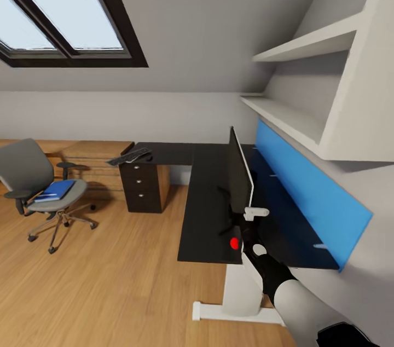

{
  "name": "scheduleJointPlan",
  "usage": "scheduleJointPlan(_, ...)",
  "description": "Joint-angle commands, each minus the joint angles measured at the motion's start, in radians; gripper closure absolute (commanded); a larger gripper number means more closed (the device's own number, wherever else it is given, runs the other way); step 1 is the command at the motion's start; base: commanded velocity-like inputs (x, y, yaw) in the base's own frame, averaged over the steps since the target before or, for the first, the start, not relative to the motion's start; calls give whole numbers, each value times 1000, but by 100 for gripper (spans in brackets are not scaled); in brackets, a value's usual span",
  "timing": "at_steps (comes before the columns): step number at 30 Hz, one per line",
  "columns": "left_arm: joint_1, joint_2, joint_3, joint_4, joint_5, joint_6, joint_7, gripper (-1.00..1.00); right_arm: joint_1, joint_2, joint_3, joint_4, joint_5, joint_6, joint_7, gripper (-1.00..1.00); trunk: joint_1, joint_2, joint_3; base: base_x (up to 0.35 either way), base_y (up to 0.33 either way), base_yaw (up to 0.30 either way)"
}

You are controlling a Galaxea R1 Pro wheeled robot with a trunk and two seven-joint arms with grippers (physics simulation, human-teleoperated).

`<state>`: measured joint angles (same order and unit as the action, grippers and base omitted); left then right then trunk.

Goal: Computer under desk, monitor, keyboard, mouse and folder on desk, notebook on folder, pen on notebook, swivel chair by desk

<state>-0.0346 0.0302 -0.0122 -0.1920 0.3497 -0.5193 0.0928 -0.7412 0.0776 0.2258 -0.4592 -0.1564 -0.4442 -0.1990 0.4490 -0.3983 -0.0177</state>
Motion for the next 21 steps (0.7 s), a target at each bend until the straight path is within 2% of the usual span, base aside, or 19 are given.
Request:
scheduleJointPlan(1, -1, 0, -2, 0, -3, -2, 5, -100, -1, -1, 8, 1, -11, -4, -7, -100, 1, -2, -2, 208, 143, 0)
scheduleJointPlan(5, -1, 0, -2, 0, -3, -2, 5, -100, -1, -1, 8, 1, -11, -5, -7, -100, 1, -2, -2, 113, 74, 0)
scheduleJointPlan(21, -1, 0, -2, 0, -3, -2, 5, -100, -1, -1, 9, 1, -11, -5, -7, -100, 1, -2, -2, 21, 5, 0)
